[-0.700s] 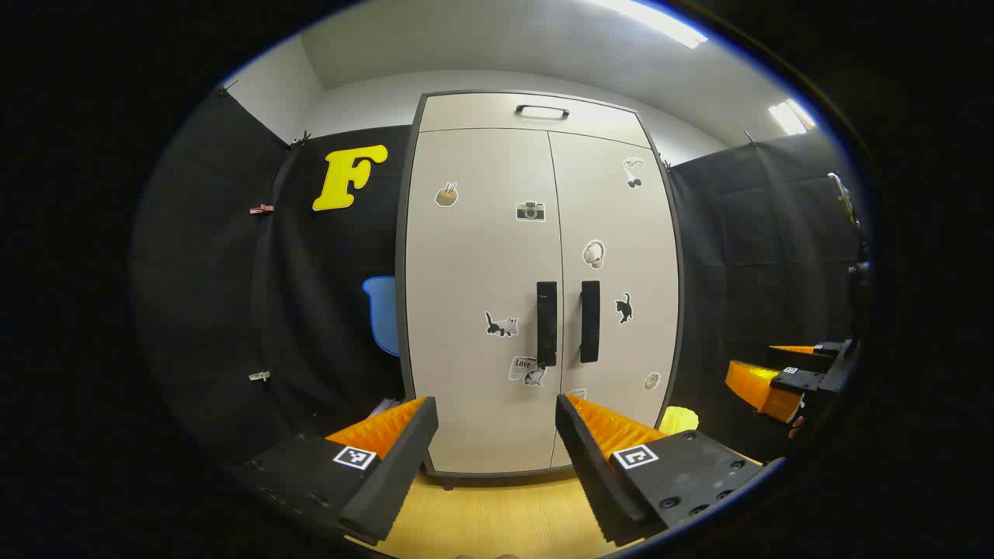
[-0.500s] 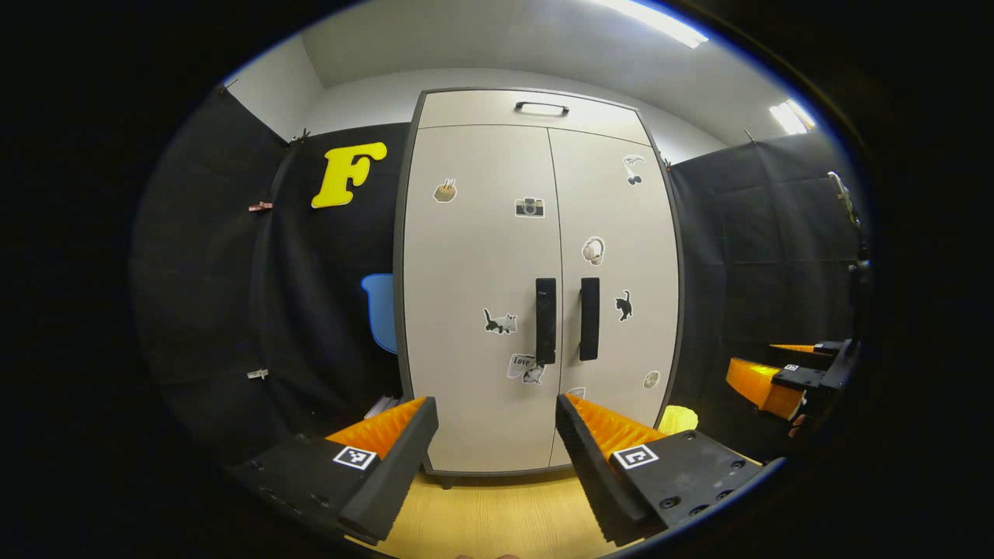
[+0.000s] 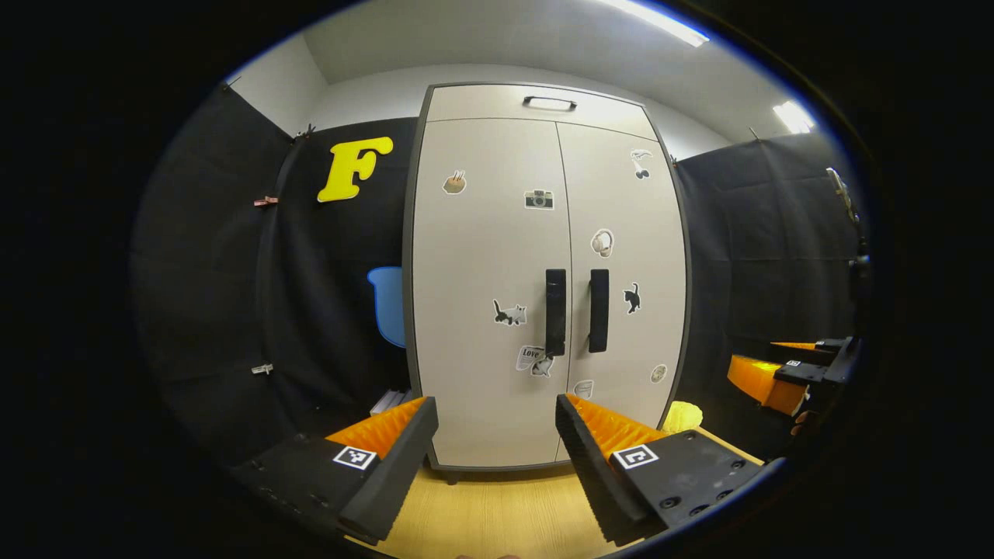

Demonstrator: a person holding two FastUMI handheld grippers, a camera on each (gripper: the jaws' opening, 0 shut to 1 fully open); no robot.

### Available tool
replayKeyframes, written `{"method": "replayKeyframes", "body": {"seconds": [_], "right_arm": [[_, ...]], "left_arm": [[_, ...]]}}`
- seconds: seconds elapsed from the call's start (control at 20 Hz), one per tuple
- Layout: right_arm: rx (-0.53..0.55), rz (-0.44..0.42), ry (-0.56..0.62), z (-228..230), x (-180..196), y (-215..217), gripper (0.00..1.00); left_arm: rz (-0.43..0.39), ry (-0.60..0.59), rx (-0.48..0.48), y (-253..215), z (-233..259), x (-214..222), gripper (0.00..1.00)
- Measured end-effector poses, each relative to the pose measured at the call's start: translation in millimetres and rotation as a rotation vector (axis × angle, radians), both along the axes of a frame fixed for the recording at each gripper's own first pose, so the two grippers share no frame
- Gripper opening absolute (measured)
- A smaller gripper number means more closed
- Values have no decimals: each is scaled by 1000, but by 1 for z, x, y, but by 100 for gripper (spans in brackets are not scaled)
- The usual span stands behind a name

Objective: Open the right door of the double-door shoe cabinet with the right hand, and open the left door with the left hand.

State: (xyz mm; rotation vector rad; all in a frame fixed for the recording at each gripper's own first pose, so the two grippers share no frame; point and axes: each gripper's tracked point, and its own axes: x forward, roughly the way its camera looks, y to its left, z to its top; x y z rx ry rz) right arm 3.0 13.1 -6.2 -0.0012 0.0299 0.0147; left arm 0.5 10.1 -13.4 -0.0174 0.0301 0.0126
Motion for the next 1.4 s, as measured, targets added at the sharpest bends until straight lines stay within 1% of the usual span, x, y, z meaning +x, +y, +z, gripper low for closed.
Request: {"method": "replayKeyframes", "body": {"seconds": [0.3,0.5,0.7,0.85,1.1,1.4], "right_arm": [[-5,6,1,2,0,10,98],[-29,-9,16,1,6,13,98],[-13,3,35,3,18,26,98],[15,19,53,9,35,41,98],[-5,60,53,19,69,64,98],[10,103,60,29,116,92,98]], "left_arm": [[4,-10,7,9,1,-4,95],[15,-4,-27,18,-1,-6,95],[23,9,-43,30,-6,-9,95],[30,9,-35,37,-8,-13,95],[46,15,-37,47,-12,-18,95],[90,30,-59,59,-23,-27,95]]}}
